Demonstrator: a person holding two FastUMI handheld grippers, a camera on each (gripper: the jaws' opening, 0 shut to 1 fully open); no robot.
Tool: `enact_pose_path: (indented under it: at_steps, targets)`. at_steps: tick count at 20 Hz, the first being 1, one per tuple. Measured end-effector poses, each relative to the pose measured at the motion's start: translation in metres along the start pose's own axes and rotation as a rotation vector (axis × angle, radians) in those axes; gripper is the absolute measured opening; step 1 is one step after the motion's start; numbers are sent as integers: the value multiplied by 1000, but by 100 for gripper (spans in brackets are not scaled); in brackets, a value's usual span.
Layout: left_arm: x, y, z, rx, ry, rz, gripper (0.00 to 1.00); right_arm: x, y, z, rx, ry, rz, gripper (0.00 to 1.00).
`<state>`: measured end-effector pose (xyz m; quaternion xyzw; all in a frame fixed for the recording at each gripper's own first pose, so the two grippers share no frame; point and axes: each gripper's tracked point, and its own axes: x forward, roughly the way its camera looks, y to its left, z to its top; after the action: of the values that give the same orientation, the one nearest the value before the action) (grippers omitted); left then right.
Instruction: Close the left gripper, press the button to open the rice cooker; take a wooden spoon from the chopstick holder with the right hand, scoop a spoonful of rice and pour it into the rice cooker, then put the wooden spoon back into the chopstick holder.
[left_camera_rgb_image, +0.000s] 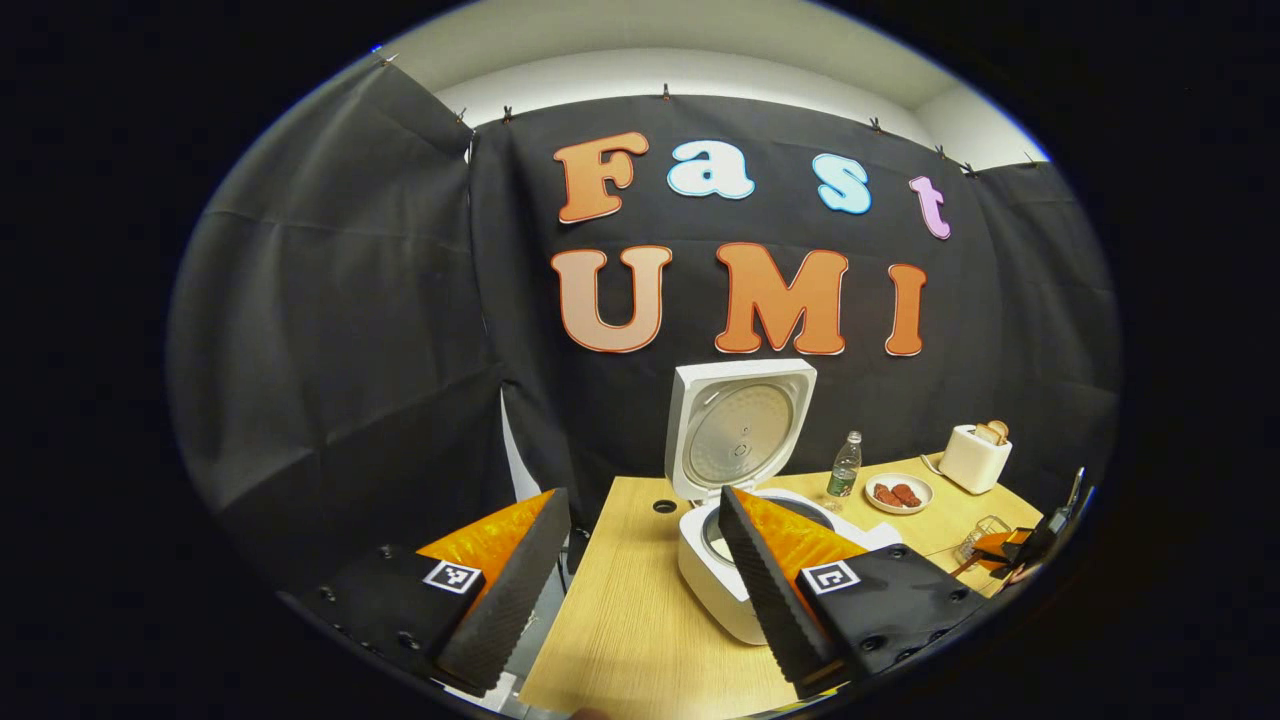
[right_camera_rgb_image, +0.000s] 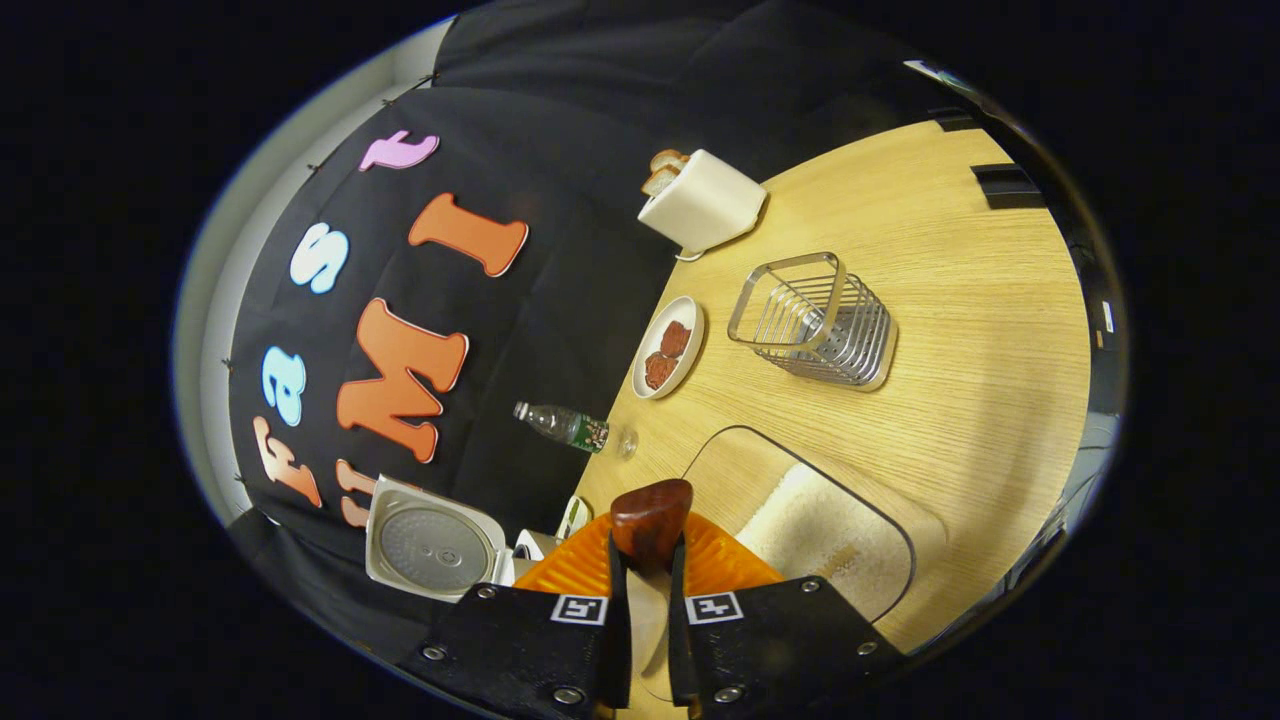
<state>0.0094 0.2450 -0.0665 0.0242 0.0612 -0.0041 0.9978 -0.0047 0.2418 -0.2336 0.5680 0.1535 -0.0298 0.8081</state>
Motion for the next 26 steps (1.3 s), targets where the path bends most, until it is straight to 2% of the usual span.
enact_pose_path:
  at_steps: [5,6,7,8,12,19,26]
  targets:
    - [0,-3,4,-24,-14,-1,100,-6,4,19,90,-25,4,14]
    - [0,-3,4,-28,-16,1,100,-7,5,22,114,-22,6,10]
    - [-1,-4,4,-32,-18,3,100,-7,5,24,142,-18,10,10]
    - [-2,-5,5,-34,-21,4,100,-7,8,26,171,-15,13,14]
    - [-4,-11,7,-47,-27,1,99,-11,23,34,216,-4,32,14]
    - [-7,-11,11,-69,-37,18,100,-7,73,48,226,10,98,14]
    - [-12,-12,11,-67,-41,21,100,4,134,43,249,68,174,14]
